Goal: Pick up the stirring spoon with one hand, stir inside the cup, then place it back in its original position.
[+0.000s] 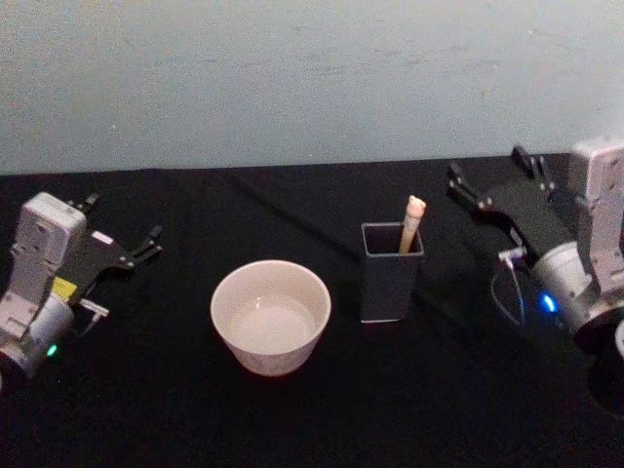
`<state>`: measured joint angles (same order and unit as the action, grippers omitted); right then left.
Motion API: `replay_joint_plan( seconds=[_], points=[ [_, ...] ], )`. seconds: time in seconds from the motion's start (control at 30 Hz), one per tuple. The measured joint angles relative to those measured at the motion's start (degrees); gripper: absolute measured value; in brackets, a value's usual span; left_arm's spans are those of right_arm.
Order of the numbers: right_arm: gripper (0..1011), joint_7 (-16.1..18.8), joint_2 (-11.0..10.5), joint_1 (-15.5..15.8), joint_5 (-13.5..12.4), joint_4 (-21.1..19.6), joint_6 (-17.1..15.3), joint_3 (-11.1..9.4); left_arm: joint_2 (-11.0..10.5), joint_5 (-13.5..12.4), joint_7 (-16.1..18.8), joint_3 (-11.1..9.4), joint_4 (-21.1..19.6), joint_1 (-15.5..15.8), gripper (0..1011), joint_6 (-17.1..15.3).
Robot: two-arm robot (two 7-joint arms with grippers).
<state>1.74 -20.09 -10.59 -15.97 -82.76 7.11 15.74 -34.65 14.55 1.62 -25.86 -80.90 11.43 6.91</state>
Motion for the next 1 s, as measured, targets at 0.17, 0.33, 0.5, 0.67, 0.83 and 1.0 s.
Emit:
replay_joint_plan(
  seconds=[0.17, 0.33, 0.5, 0.67, 0.83, 1.0],
  points=[
    [1000, -0.47, 0.09, 1.87, 0.99, 2.04, -2.58, -0.24, 0.0, 0.0, 0.0, 0.0, 0.0, 0.0, 1001, 0.0],
    [1002, 0.09, 0.57, 2.74, 0.47, 3.2, -4.25, -0.99, 0.0, 0.0, 0.0, 0.0, 0.0, 0.0, 1001, 0.0],
    [1002, 0.74, 1.03, 2.99, 0.01, 3.69, -4.69, -1.8, 0.0, 0.0, 0.0, 0.0, 0.0, 0.0, 1001, 0.0],
    [1002, 0.72, 0.98, 2.99, 0.0, 3.66, -4.69, -1.71, 0.0, 0.0, 0.0, 0.0, 0.0, 0.0, 1001, 0.0],
    [1002, 0.7, 0.92, 2.98, 0.0, 3.6, -4.69, -1.61, 0.0, 0.0, 0.0, 0.0, 0.0, 0.0, 1001, 0.0],
    [1002, 0.68, 0.89, 2.96, -0.01, 3.56, -4.68, -1.55, 0.0, 0.0, 0.0, 0.0, 0.0, 0.0, 1001, 0.0]
  ],
)
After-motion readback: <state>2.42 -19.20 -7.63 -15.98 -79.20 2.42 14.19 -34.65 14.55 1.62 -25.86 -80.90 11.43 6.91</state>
